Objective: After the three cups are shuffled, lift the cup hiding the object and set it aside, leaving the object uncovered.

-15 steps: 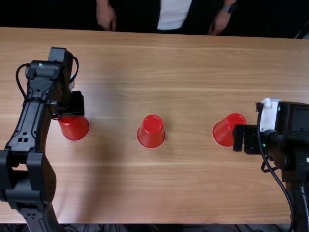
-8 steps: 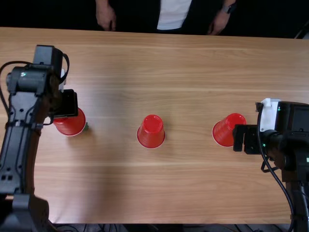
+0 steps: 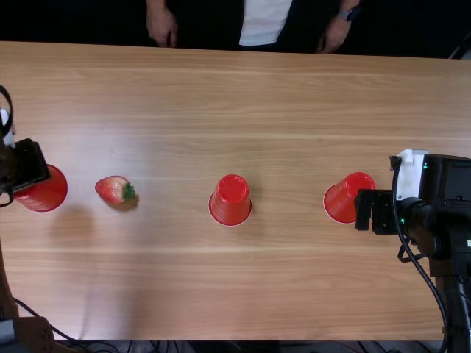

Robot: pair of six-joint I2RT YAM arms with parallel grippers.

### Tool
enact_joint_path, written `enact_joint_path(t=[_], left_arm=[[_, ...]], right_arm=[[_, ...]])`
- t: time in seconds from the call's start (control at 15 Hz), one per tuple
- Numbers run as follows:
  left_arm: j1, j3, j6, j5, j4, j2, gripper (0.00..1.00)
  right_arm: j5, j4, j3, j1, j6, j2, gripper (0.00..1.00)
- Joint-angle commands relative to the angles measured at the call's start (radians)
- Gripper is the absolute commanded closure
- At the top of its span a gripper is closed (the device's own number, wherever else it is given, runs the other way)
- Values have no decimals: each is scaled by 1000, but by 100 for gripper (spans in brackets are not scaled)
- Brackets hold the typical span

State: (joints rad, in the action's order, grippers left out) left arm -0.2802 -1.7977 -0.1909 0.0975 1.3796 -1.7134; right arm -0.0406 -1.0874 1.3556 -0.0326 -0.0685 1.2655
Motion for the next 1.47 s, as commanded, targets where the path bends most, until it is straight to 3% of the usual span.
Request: enact_joint_path(t=[0.0, 0.4, 0.93, 1.0, 1.07, 1.13, 1.2, 1.4], left_arm=[[-59, 11, -10, 4, -6, 23, 95], [-148, 109, -4, 2, -21, -89, 94], [-163, 144, -4, 4, -95, -227, 80], [-162, 150, -4, 4, -106, -227, 67], [-162, 150, -8, 4, -106, -227, 43], [-162, 153, -12, 2, -104, -227, 9], [-162, 156, -12, 2, -104, -226, 0], [-163, 153, -12, 0, -87, -212, 0]], right_arm=[[-4, 4, 8, 8, 8, -8, 0], [-4, 9, 5, 8, 8, -3, 0], [-2, 8, 4, 7, 10, -8, 0], [-2, 8, 4, 7, 10, -8, 0], [-2, 8, 4, 7, 10, -9, 0], [-2, 8, 5, 7, 10, -9, 0], [-2, 8, 5, 7, 10, -9, 0], [-2, 9, 7, 8, 8, -9, 0]])
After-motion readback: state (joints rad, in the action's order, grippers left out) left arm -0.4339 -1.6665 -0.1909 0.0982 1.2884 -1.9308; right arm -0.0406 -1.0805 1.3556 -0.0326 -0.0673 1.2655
